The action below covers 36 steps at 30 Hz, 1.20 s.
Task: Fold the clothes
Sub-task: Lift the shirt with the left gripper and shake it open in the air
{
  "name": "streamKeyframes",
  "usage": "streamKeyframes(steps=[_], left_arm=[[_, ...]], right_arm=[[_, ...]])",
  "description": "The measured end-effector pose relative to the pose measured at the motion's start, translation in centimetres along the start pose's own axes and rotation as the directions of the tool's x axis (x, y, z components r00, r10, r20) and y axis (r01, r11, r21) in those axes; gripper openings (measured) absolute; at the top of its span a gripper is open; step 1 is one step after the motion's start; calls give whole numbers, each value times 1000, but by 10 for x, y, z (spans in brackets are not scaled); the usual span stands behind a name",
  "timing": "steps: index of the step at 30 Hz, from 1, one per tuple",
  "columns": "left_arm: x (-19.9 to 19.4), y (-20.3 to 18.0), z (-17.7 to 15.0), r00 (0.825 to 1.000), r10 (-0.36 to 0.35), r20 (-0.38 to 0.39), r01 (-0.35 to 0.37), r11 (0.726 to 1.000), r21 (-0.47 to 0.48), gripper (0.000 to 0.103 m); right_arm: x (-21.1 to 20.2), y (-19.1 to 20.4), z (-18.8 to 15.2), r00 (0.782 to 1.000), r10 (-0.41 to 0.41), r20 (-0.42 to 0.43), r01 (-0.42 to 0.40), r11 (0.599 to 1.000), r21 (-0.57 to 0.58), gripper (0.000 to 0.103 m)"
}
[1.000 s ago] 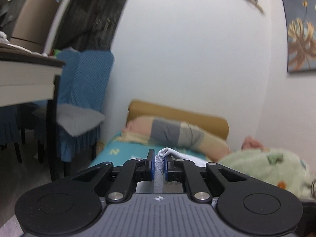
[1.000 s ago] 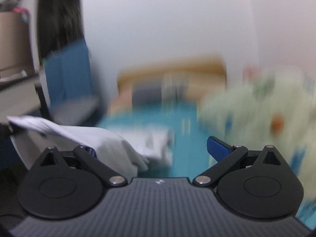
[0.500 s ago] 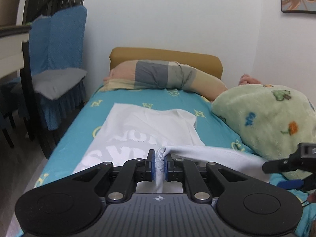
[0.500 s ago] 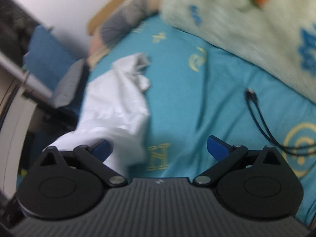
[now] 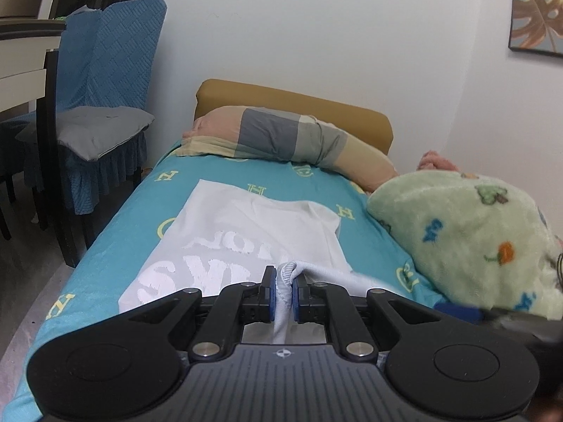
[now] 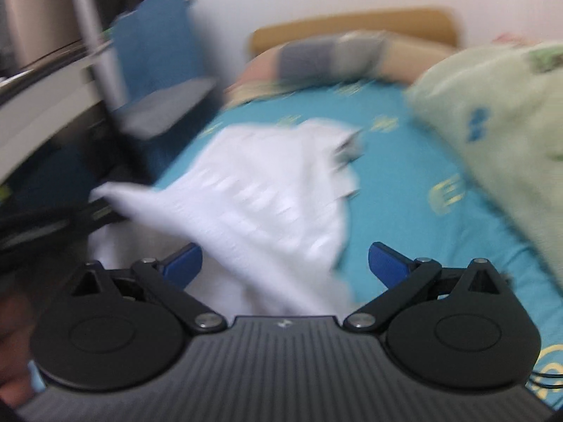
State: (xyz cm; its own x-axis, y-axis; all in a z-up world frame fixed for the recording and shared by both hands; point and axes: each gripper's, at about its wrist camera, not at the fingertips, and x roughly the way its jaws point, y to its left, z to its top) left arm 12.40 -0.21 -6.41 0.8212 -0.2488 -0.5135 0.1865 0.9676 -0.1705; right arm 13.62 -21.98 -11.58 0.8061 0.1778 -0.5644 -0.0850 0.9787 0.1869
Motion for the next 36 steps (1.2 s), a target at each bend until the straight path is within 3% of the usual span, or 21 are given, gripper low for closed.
streamKeyframes(steps=[3, 5, 8, 11, 14, 17, 20, 22, 25, 27, 29, 33, 36], left_arm=[[6, -6, -6, 999, 33, -29, -32, 999, 40, 10], [12, -11, -12, 996, 65, -54, -61, 995, 79, 13], [23, -21, -22, 989, 119, -82, -105, 981, 163, 34], [25, -31, -32, 978, 200, -52, -179, 946, 271, 38], [21, -36, -38, 958, 287, -4, -269, 903, 334, 46], [10, -29, -33, 930, 359, 76, -365, 883, 297, 52], [-5, -18, -21, 885, 435, 166, -463, 860, 215, 58], [-17, -8, -14, 868, 456, 194, -484, 865, 131, 58], [-28, 0, -3, 867, 455, 203, -474, 879, 55, 58], [-30, 1, 2, 870, 452, 199, -468, 883, 42, 58], [-31, 1, 5, 874, 447, 190, -462, 886, 41, 58], [-49, 2, 13, 884, 409, 227, -430, 902, 49, 59], [-78, 1, 38, 869, 398, 295, -423, 906, 24, 60]], right_arm=[[7, -9, -4, 976, -202, 79, 200, 979, 24, 103], [-1, -21, -4, 968, -217, 125, 206, 974, 94, 103], [-25, -30, 4, 955, -202, 219, 162, 969, 186, 103], [-45, -25, 12, 925, -205, 320, 144, 968, 203, 103], [-47, -27, 15, 913, -233, 336, 175, 965, 193, 103], [-48, -28, 18, 899, -261, 351, 207, 961, 184, 103], [-50, -30, 21, 885, -288, 367, 239, 955, 175, 103], [-31, -28, 15, 908, -307, 285, 284, 951, 120, 103], [5, -31, -1, 948, -304, 93, 303, 953, 29, 103], [18, -34, -13, 949, -315, 12, 315, 949, 25, 103], [17, -41, -17, 939, -345, -1, 344, 936, 69, 102], [-26, -45, -3, 911, -378, 162, 353, 921, 166, 102], [-65, -35, 26, 884, -380, 273, 352, 924, 149, 102]])
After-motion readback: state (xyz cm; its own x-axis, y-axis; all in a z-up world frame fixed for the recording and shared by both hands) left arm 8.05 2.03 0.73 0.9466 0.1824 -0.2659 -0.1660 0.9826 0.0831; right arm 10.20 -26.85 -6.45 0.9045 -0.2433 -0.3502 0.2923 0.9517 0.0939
